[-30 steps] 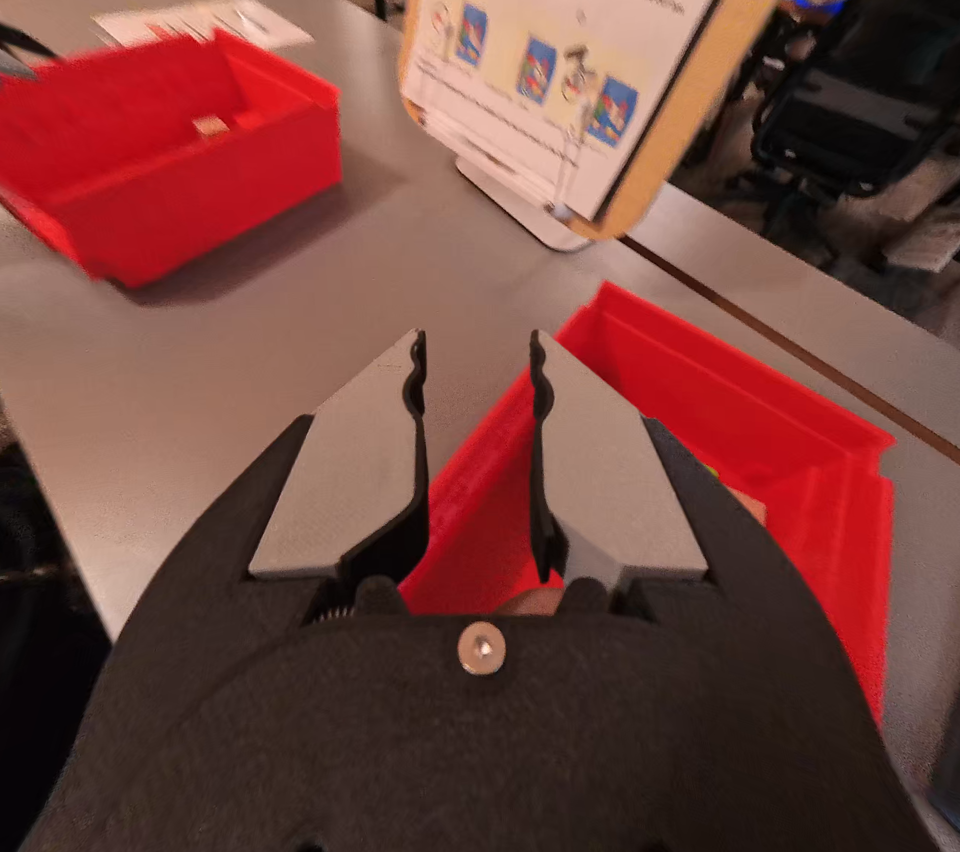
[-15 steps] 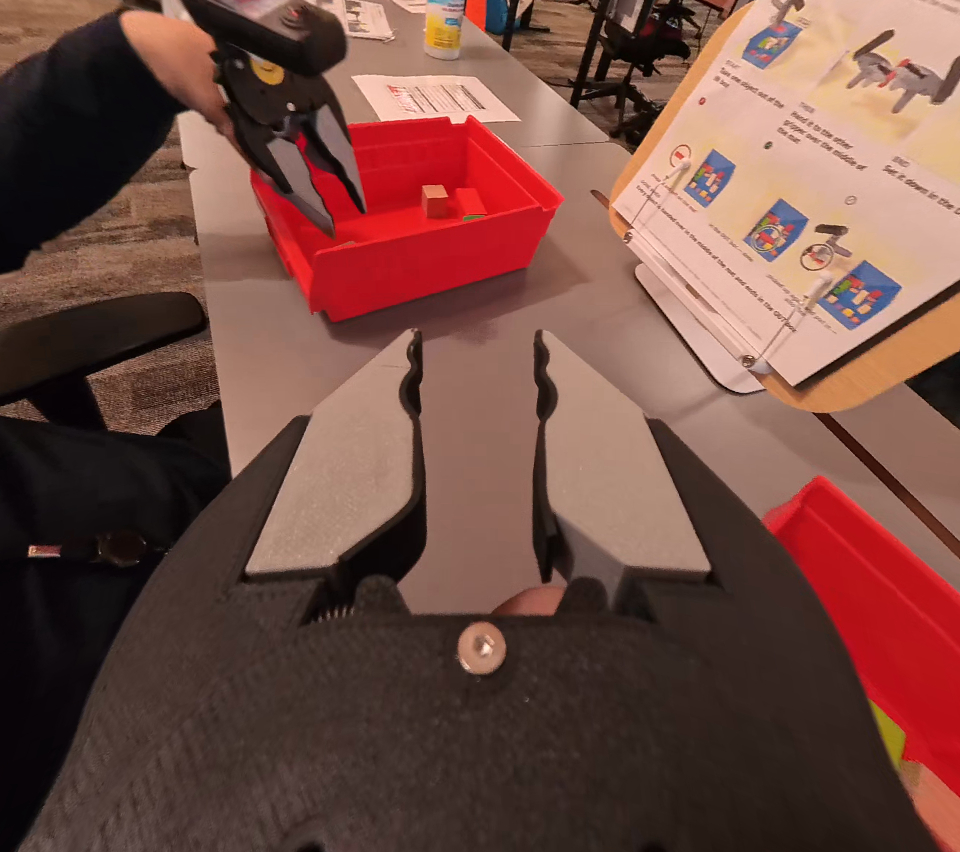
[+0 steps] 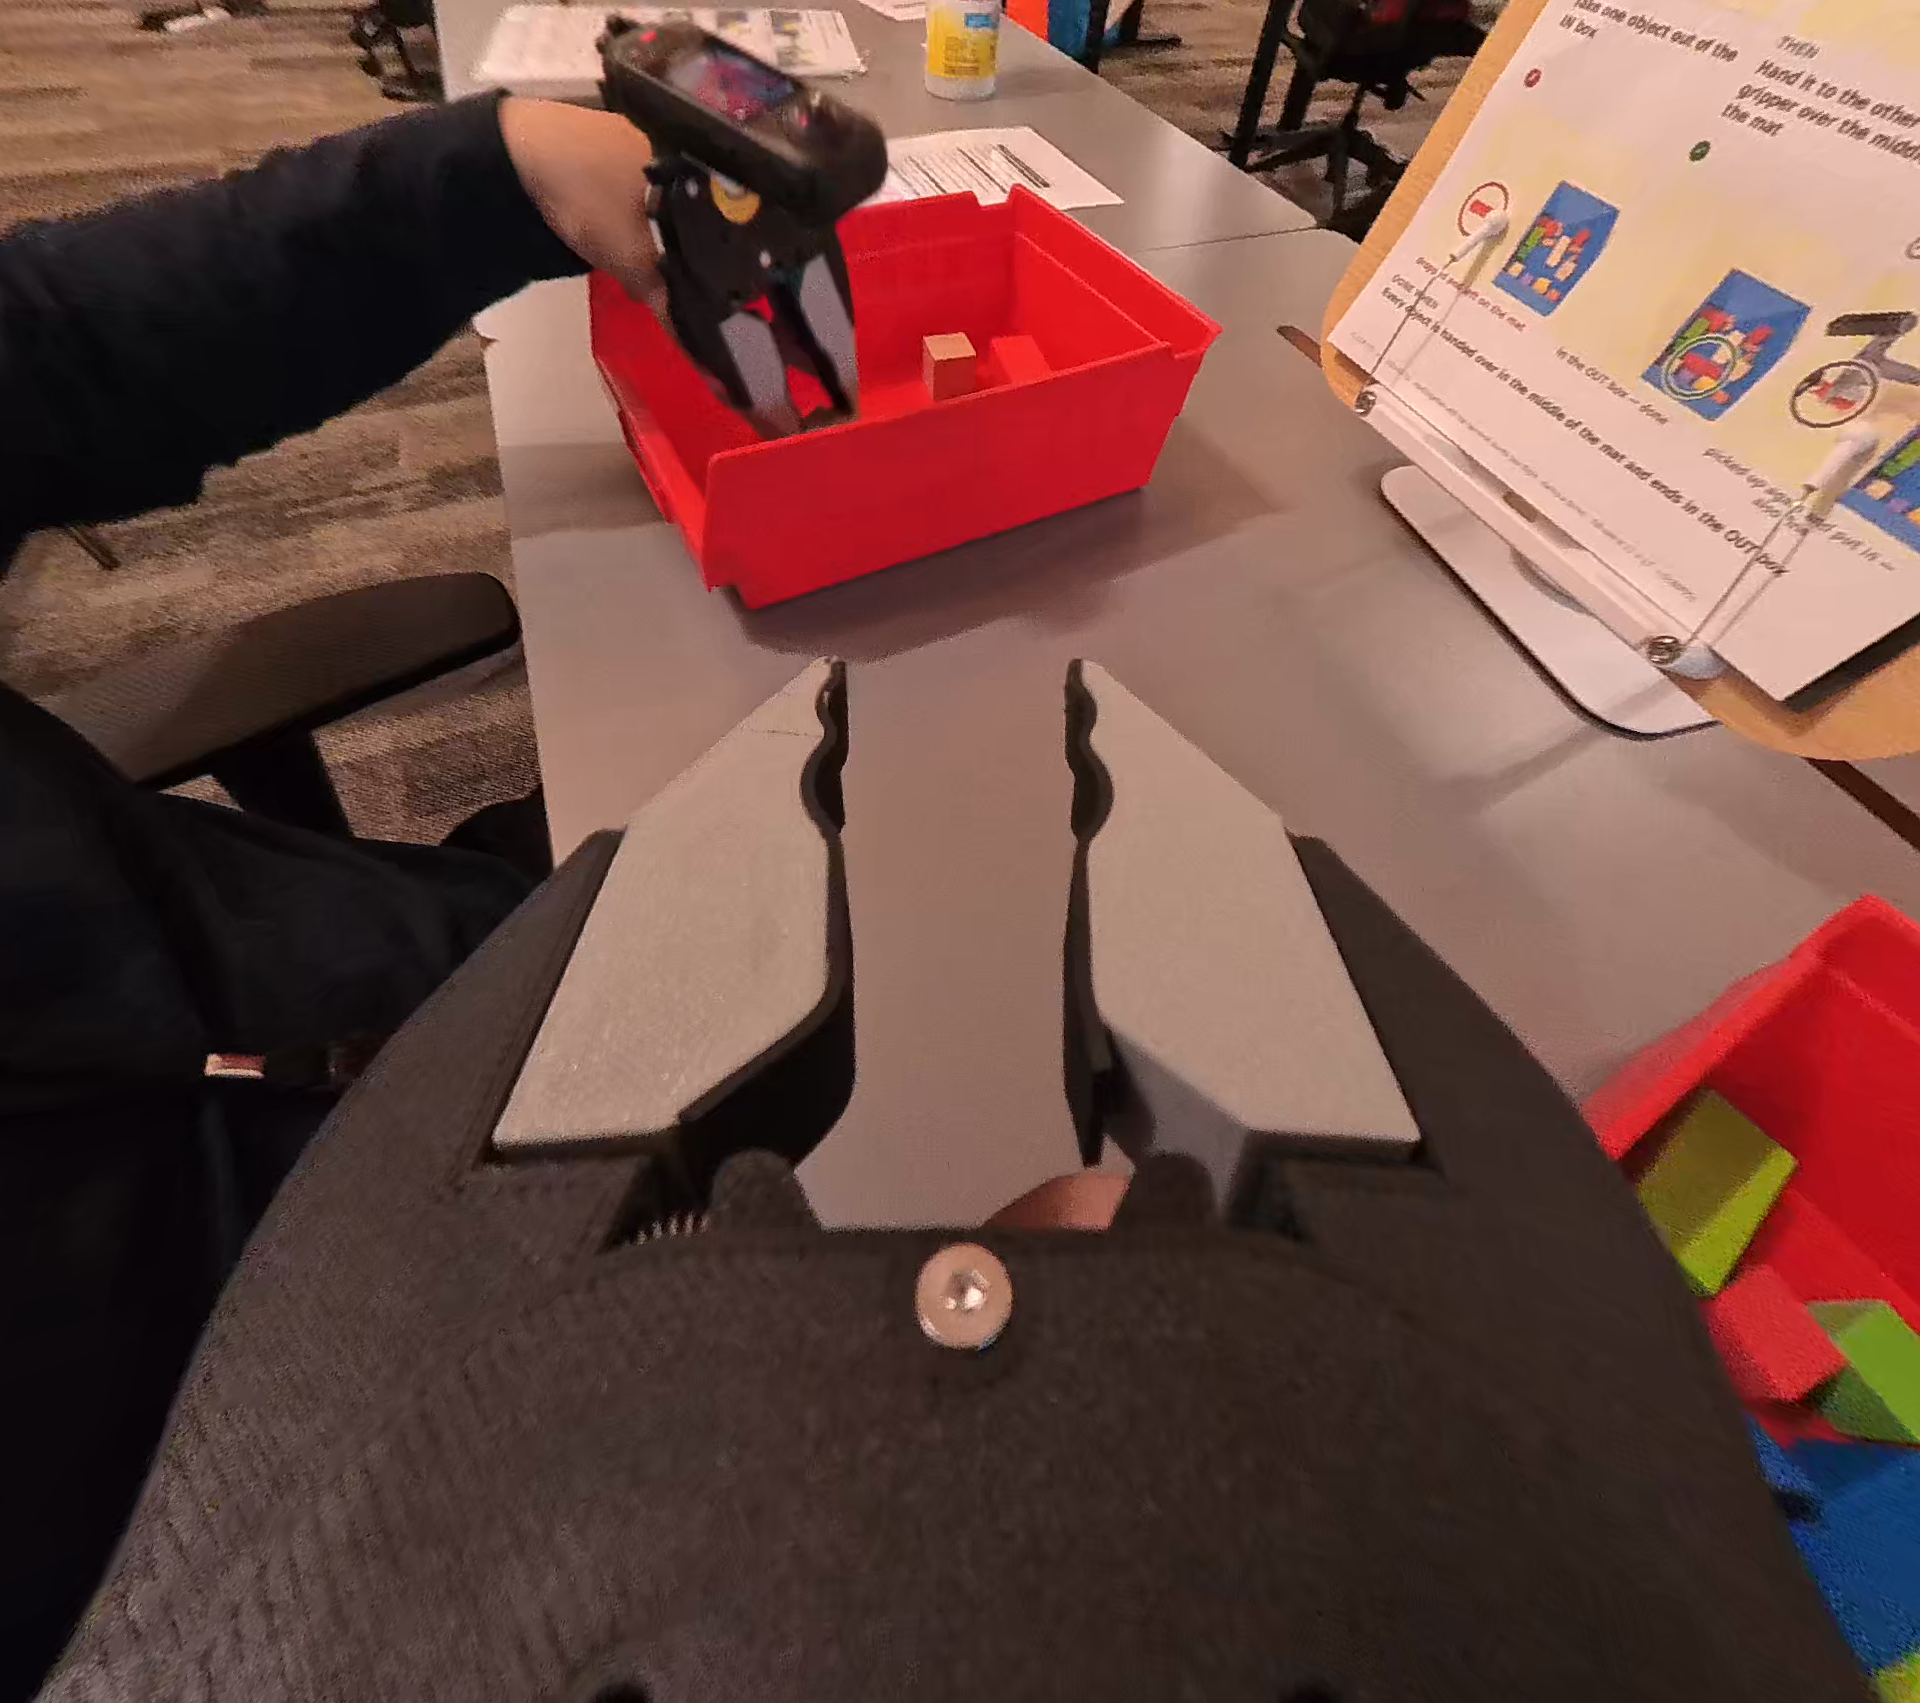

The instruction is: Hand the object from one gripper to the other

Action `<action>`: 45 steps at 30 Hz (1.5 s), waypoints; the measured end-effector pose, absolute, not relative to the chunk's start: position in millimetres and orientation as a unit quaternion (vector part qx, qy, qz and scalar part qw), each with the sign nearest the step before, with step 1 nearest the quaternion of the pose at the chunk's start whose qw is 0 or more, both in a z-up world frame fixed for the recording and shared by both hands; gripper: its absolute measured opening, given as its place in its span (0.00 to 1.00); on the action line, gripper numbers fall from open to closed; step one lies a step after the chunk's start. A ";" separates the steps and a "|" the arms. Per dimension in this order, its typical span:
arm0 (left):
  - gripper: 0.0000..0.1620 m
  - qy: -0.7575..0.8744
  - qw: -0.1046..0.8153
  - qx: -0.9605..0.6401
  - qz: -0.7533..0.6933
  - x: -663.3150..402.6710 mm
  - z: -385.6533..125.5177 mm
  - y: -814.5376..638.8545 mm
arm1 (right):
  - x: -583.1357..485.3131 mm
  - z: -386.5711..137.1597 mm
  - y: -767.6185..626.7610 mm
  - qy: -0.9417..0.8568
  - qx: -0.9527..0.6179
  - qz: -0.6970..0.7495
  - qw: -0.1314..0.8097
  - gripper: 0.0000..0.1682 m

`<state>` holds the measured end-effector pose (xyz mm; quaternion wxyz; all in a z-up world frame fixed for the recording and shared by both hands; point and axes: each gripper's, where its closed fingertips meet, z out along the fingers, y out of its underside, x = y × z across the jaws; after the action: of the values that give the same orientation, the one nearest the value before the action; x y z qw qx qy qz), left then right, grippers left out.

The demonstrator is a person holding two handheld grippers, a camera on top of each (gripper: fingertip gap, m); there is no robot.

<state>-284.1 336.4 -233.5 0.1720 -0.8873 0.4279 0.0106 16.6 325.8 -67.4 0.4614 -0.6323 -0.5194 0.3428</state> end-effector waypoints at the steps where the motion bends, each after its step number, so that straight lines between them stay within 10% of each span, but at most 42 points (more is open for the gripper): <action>1: 0.19 0.400 0.222 -0.889 0.021 -286.9 -217.3 346.2 | 15.1 -68.3 324.0 -0.519 -0.631 0.352 0.456 0.24; 6: 0.20 0.463 0.555 -0.690 0.036 -219.3 -96.5 337.4 | -13.5 -70.2 305.3 -0.532 -0.611 0.415 0.413 0.24; 11: 0.20 0.577 0.692 -0.428 0.071 -120.8 -46.9 259.4 | -55.9 -51.1 258.6 -0.529 -0.556 0.564 0.304 0.27; 30: 0.20 0.578 0.744 -0.333 0.042 -62.4 -39.2 224.9 | -83.9 -42.1 210.6 -0.502 -0.472 0.708 0.154 0.19; 45: 0.27 0.521 0.738 -0.427 -0.044 -92.2 -28.6 231.4 | -38.9 -9.9 261.4 -0.463 -0.499 0.663 0.311 0.18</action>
<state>-92.2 231.4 -28.6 0.7379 -0.4272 0.5206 -0.0437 -38.9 261.4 -9.9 0.3110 -0.4994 -0.4627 0.6632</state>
